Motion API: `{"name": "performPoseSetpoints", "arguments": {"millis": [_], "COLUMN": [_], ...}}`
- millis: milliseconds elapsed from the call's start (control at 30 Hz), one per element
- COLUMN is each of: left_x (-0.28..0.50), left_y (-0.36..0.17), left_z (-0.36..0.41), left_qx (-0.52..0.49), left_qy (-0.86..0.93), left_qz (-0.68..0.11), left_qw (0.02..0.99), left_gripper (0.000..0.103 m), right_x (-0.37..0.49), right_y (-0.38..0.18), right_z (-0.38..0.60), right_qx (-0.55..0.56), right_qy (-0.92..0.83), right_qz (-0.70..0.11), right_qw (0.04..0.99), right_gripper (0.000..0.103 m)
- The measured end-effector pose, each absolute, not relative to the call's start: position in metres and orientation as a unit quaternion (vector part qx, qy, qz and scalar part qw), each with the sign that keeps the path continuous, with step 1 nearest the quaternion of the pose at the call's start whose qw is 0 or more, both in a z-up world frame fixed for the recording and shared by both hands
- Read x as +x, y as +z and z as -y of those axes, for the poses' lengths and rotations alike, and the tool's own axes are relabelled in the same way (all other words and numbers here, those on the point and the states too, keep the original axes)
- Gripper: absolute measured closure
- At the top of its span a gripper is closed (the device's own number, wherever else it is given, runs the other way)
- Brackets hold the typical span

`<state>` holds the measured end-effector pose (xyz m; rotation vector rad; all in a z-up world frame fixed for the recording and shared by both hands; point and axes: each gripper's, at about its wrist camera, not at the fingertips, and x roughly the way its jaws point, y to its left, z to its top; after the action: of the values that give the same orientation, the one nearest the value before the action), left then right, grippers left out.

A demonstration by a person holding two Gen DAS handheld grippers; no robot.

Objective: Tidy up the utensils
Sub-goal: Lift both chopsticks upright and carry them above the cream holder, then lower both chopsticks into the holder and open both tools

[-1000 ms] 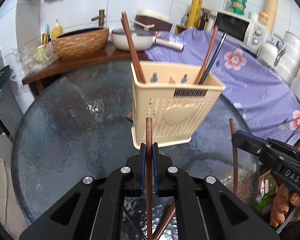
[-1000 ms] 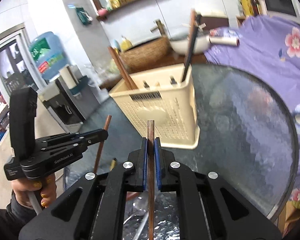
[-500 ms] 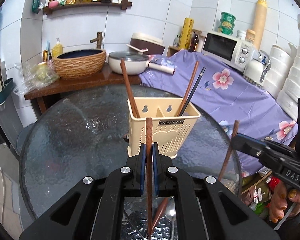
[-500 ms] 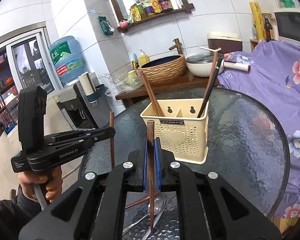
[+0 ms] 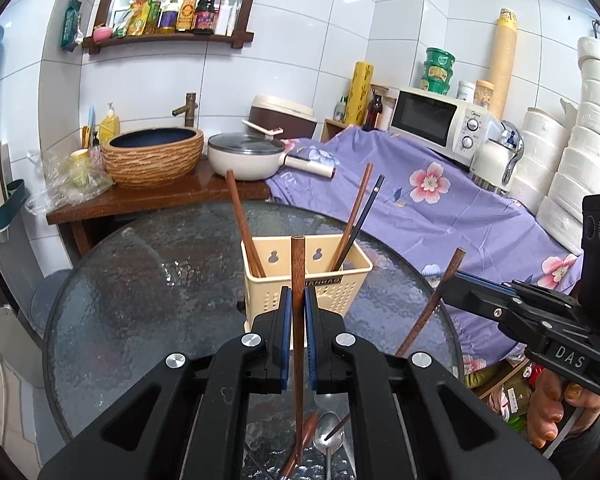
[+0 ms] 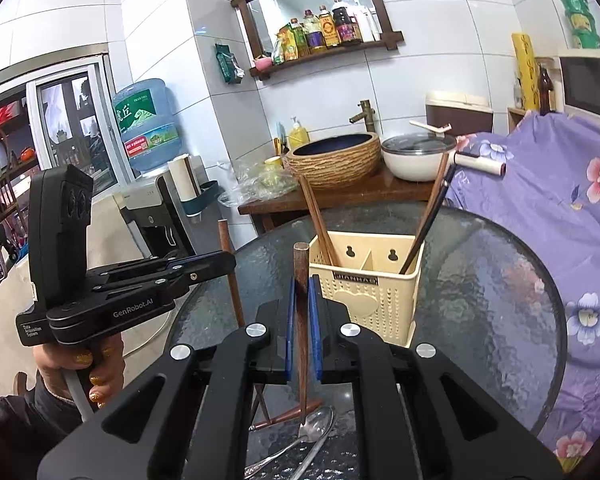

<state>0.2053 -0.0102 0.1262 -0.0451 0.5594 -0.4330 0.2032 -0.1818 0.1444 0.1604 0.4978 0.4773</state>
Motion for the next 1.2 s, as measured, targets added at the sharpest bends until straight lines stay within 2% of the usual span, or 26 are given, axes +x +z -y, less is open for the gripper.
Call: {"name": "performPoseSetpoints", "arguments": {"millis": [300,467,600,767,900,1200], "left_x": [0.212,0.230,0.242,0.264,0.282,0.305], "left_y": [0.157,0.192,0.228,0.248,0.246,0.203], "left_z": [0.010,0.005,0.002,0.008,0.013,0.030], "left_qx": [-0.026,-0.057,-0.079,-0.087,-0.091,-0.074], "left_qy": [-0.205,-0.208,-0.193,-0.166,-0.140,-0.124], "left_qz": [-0.240,-0.226,-0.183,-0.153,-0.140,-0.163], "left_qw": [0.948,0.950,0.961,0.970,0.976,0.976], "left_gripper": [0.097,0.097,0.097,0.097,0.097,0.097], "right_x": [0.217,0.227,0.236,0.257,0.275,0.317], "right_y": [0.170,0.211,0.249,0.279,0.279,0.218], "right_z": [0.181,0.187,0.190,0.191,0.193,0.198], "right_qx": [0.061,0.059,0.049,0.042,0.041,0.057], "right_qy": [0.229,0.224,0.207,0.169,0.143,0.115], "right_qz": [-0.232,-0.204,-0.171,-0.133,-0.121,-0.176], "right_qw": [0.943,0.951,0.962,0.976,0.982,0.976], "right_gripper": [0.095,0.095,0.095,0.095,0.095,0.095]}}
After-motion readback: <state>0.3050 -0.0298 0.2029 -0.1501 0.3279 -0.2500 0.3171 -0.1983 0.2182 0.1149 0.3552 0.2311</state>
